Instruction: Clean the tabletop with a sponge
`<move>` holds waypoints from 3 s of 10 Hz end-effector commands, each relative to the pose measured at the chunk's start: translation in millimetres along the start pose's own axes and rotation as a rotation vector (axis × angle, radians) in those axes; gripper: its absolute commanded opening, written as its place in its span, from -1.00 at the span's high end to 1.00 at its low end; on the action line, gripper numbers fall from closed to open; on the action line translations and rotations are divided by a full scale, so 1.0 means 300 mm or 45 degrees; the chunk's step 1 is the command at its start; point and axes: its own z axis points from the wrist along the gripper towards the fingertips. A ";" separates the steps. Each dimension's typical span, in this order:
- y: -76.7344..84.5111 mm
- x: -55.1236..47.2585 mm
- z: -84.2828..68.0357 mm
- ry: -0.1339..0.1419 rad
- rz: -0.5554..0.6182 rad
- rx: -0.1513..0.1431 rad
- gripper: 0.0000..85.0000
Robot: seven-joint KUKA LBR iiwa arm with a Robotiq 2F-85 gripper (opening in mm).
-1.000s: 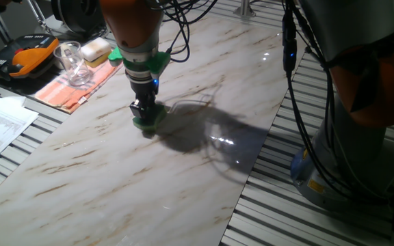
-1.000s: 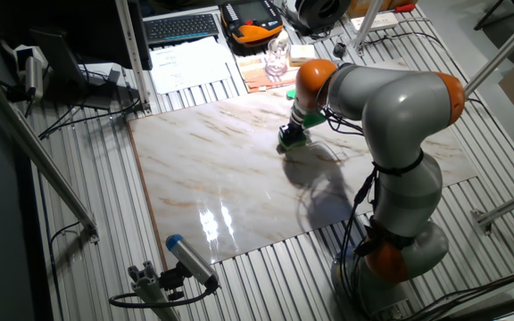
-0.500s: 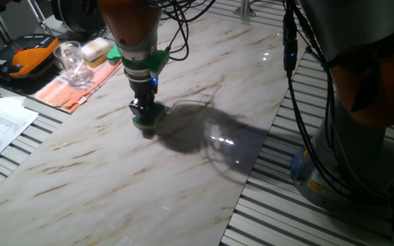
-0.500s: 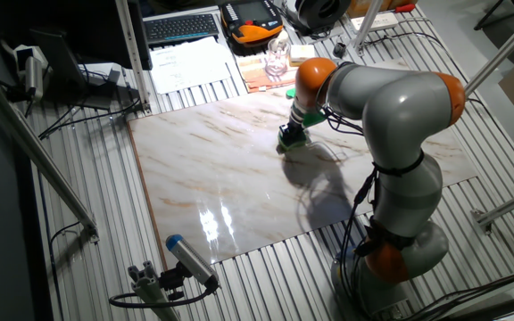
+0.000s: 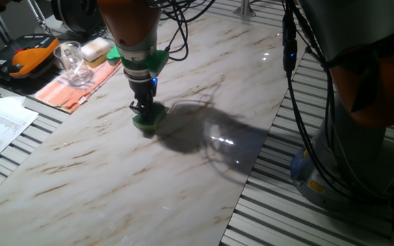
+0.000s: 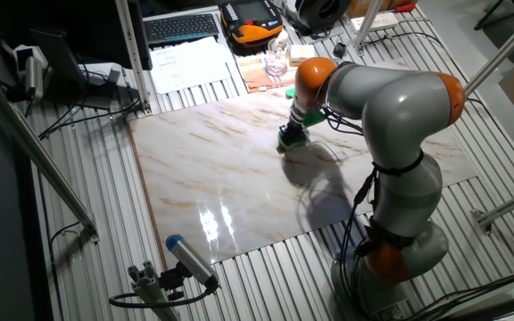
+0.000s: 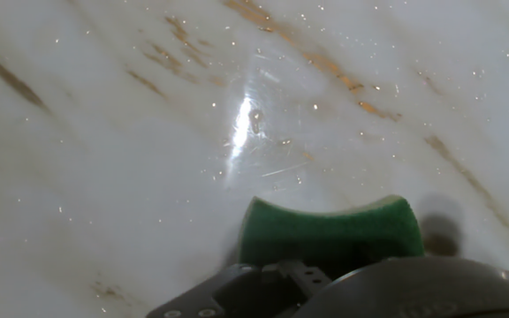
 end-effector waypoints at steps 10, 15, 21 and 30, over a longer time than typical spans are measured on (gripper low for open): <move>0.005 0.003 0.026 -0.013 0.006 -0.002 0.20; 0.000 0.002 0.022 -0.003 -0.005 -0.005 0.20; 0.001 0.000 0.037 -0.005 -0.009 -0.009 0.20; -0.001 -0.002 0.039 0.008 -0.021 -0.016 0.60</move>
